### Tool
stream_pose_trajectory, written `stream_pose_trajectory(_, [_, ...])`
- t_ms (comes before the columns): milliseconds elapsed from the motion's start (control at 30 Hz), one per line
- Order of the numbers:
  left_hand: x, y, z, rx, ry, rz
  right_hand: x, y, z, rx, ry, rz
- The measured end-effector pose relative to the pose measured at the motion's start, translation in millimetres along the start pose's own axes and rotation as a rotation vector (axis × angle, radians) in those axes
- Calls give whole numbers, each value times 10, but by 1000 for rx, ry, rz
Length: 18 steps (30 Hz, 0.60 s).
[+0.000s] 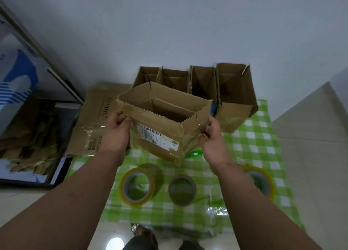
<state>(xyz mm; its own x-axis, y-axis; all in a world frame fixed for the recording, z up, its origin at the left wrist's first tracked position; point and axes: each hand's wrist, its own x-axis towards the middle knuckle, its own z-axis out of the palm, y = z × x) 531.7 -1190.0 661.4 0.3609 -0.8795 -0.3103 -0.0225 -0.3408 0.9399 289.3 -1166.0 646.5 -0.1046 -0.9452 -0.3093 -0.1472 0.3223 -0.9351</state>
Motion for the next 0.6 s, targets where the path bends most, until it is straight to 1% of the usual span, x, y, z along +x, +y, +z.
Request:
stream_pose_trajectory(133, [-64,-200,-106,105,38,12,-39,33,34,-29,-48,-12])
stream_pose_trajectory(267, [-174,-322,-156,185,68,98,-71,36,107,-37,-97,-9])
stream_pose_trajectory(400, [-207,-333,-173,209,126,66,-56,-12,218,-83,-177,-24])
stream_pose_trajectory(500, [-221,-324,-176,276,166,103,-20,-67,264,1,-189,27])
stream_pose_trajectory(600, [-269,-270,-181,370,162,222,8,-120,293,92,-186,55])
